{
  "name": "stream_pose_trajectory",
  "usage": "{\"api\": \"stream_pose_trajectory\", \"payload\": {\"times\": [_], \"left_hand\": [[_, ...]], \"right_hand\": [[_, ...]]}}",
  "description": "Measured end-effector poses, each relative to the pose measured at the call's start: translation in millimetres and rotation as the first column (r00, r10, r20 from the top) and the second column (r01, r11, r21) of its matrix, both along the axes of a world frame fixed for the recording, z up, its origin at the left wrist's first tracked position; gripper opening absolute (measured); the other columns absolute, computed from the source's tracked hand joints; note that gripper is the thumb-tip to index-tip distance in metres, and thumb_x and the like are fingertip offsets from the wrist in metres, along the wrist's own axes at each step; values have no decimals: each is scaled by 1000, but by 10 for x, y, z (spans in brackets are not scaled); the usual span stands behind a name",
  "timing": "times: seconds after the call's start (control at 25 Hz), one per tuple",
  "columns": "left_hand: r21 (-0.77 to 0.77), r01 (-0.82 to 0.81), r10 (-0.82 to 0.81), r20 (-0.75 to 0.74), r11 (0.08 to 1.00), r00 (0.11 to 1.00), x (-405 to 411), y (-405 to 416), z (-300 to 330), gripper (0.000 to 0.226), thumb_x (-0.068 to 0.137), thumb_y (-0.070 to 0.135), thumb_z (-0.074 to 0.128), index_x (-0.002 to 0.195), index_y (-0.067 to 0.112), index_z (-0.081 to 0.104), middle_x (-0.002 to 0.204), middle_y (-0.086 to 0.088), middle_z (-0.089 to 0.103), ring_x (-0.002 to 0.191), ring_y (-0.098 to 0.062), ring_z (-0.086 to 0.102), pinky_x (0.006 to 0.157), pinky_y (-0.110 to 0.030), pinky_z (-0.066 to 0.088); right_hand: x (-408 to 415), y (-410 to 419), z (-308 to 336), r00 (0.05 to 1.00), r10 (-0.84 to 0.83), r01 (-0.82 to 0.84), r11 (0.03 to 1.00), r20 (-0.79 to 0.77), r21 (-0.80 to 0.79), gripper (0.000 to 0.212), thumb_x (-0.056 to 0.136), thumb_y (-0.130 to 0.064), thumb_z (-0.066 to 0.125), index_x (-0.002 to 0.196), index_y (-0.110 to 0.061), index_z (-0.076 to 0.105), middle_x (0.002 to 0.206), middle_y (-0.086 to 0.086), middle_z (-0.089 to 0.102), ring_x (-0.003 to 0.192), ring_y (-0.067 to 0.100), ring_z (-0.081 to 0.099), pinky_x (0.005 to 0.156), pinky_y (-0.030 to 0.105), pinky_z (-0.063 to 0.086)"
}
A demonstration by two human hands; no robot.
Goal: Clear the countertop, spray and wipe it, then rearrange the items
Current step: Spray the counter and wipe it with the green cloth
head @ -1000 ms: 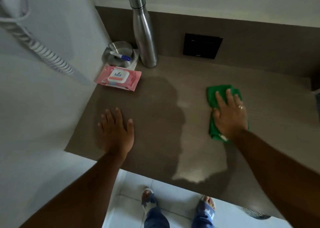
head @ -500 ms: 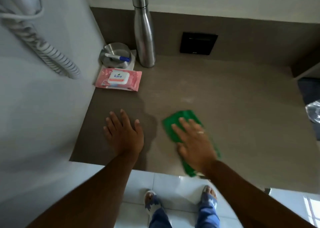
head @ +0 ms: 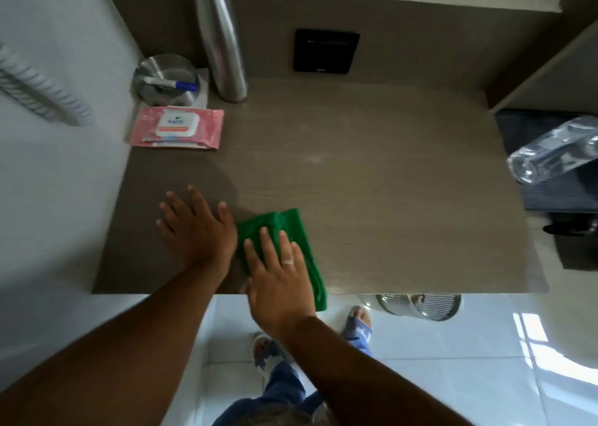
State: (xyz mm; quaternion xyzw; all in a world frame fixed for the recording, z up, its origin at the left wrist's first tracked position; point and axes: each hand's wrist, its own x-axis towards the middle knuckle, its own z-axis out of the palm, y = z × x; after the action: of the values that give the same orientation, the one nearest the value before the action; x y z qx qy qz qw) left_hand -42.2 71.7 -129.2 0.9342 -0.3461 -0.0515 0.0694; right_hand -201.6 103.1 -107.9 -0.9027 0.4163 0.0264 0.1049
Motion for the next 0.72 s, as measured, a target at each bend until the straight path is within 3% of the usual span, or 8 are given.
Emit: {"api": "stream_pose_trajectory", "payload": {"times": [0.12,0.24,0.36,0.48,0.64,0.72], "left_hand": [[-64,6,-5,23,998,1000,1,-4,-33,69,91,46,36,147,6,30,152,-33,27,141,-50,24,113,-63,17],[-63,17,-14,43,998,999,-69,-16,8,70,92,47,32,148,5,27,153,-34,24,142,-50,21,114,-63,15],[-82,5,-3,27,997,1000,-118,-33,62,67,95,43,38,149,5,26,154,-34,21,143,-50,18,115,-62,13],[-104,-3,8,46,995,999,-153,-38,66,67,94,42,36,149,5,25,154,-34,22,143,-49,19,115,-62,13],[-96,-2,7,53,995,999,-139,-55,18,67,94,43,36,148,6,25,153,-34,23,142,-50,21,114,-63,15],[-55,-2,6,75,998,997,-135,-64,0,66,95,43,39,148,6,25,153,-33,24,141,-50,22,114,-63,17]], "right_hand": [[-641,-259,44,999,40,-40,999,27,4,70,82,-44,45,149,-28,30,158,7,27,145,34,22,116,50,20],[-1973,-688,63,965,-263,263,964,16,-31,73,76,-43,50,146,-24,40,157,11,30,141,38,32,112,53,26],[-2978,-1105,176,865,-499,500,866,-50,6,76,79,-47,41,150,-25,31,160,10,20,144,39,22,115,52,21],[-3035,-1371,129,820,-566,568,823,-90,4,73,84,-49,34,153,-28,20,162,9,13,147,38,14,118,51,17],[-2472,-1950,102,760,-645,646,763,-73,-14,71,91,-51,28,154,-23,13,162,16,7,147,41,7,119,49,10],[-2033,-2152,113,777,-625,627,779,-74,6,70,94,-52,27,155,-24,9,162,16,3,147,43,4,119,51,8]]}}
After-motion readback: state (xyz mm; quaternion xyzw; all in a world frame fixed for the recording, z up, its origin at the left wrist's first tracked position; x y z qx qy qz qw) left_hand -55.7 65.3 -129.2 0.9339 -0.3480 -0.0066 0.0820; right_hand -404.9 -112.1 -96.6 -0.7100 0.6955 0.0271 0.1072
